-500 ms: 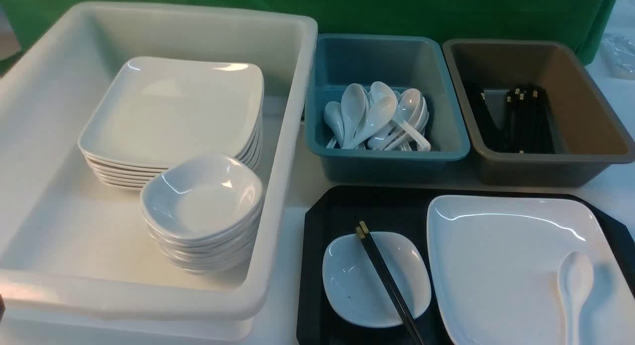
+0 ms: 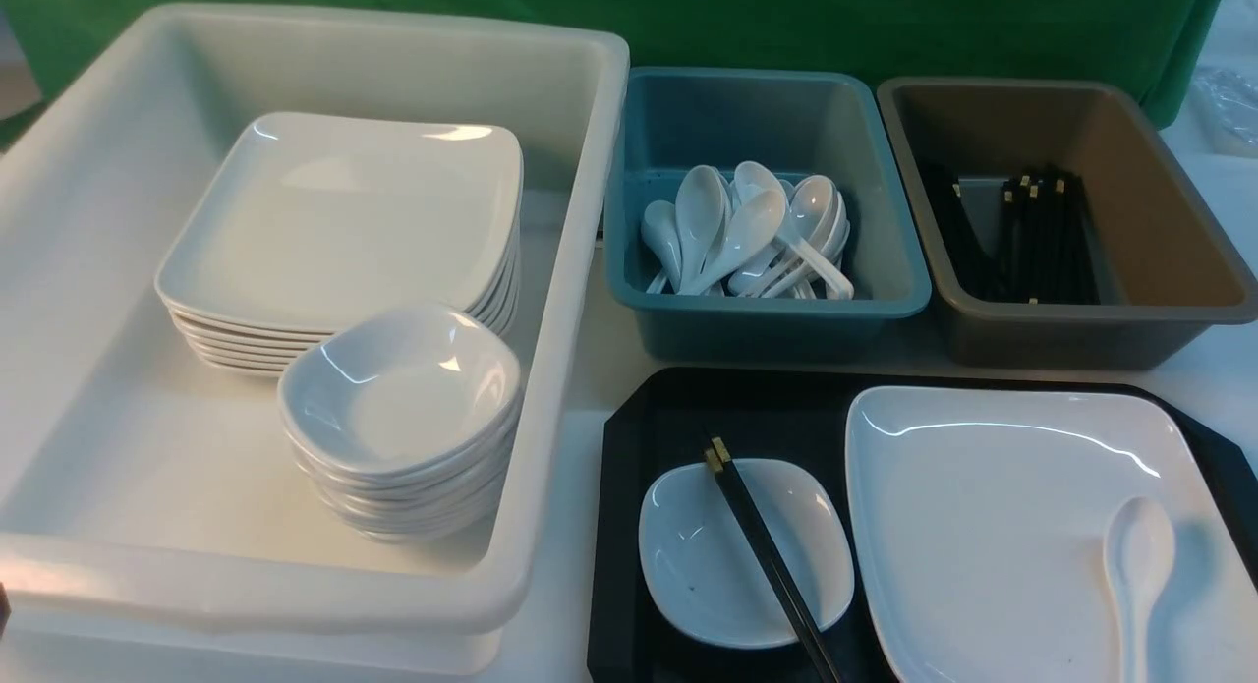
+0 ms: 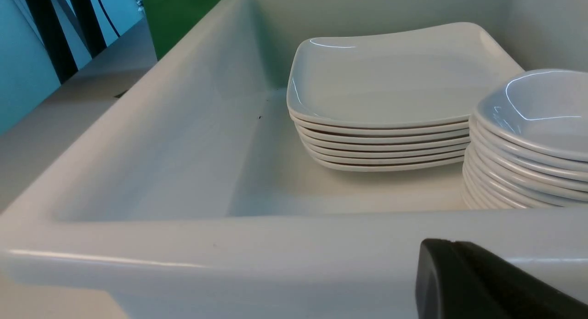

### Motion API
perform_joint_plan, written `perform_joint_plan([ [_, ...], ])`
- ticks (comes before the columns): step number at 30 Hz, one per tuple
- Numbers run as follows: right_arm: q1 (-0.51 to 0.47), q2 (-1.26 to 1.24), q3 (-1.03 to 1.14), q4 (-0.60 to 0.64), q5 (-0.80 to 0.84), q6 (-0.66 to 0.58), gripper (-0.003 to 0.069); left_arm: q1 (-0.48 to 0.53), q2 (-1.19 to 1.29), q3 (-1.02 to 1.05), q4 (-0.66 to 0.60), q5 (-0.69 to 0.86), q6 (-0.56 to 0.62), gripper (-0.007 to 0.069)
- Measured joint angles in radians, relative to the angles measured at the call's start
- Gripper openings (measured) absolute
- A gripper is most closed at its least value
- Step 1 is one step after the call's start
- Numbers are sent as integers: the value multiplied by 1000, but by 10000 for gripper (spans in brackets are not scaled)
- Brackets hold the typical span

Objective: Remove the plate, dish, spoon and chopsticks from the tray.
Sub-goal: Use the right arm to grab a soup spoon from the plate

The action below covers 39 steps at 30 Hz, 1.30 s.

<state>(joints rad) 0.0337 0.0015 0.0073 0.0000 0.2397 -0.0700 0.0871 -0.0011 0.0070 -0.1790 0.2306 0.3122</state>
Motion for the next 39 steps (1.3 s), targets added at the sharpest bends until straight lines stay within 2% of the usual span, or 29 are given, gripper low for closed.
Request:
perform_joint_plan([
  [8,0,0,0,0,0,0,238,0,0,0,1,-1,3,6],
  [12,0,0,0,0,0,0,238,0,0,0,6,-78,-6,6],
  [16,0,0,0,0,1,0,238,0,0,0,-180,-292,-137,6],
  [18,0,0,0,0,1,0,238,0,0,0,-281,-379,-254,6],
  [24,0,0,0,0,1,0,238,-1,0,-1,-303,-466,-462,6],
  [26,0,0,0,0,1,0,238,-7,0,-25,-243,-416,-548,6],
  [27,0,0,0,0,1,0,238,-23,3,-76,-145,-352,-590,6],
  [30,0,0,0,0,1,0,238,-81,79,-223,18,-160,-599,6],
  [33,0,0,0,0,1,0,238,-173,241,-387,61,32,-477,6],
  [36,0,0,0,0,1,0,238,-254,429,-511,31,220,-329,6],
  [39,0,0,0,0,0,0,238,-334,600,-619,-2,347,-233,6],
])
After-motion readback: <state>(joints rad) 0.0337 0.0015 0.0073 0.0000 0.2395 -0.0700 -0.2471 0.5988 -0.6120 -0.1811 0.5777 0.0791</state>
